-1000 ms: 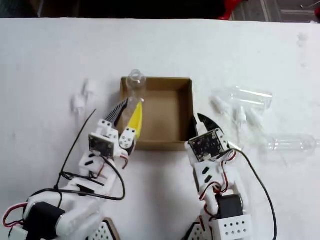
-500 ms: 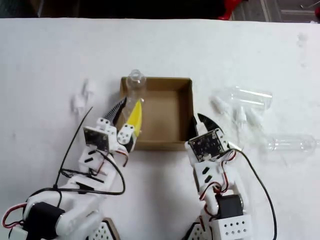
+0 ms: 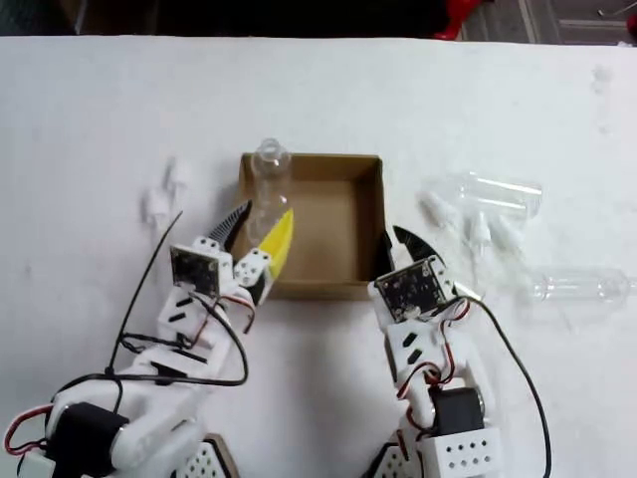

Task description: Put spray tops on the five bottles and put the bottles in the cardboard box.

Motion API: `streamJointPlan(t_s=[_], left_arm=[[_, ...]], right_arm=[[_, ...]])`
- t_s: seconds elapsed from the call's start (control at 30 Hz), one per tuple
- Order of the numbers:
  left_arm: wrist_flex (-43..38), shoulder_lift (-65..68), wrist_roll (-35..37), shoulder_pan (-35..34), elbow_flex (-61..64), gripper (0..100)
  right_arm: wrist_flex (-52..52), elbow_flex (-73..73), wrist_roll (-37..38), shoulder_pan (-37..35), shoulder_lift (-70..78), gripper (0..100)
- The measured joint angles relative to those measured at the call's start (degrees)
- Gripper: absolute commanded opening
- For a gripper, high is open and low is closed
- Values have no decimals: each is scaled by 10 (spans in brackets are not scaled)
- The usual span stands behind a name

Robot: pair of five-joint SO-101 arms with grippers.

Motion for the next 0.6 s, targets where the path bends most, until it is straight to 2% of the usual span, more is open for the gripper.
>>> streamJointPlan(t_s=[0.17,0.43,0.6], left_arm=[[-70,0,8,0,10,196],[-84,-6,8,8,12,195],[-82,-104,8,9,25,142]], right_arm=[[0,0,0,0,0,27],[0,0,0,0,0,27],[0,0,0,0,0,27]])
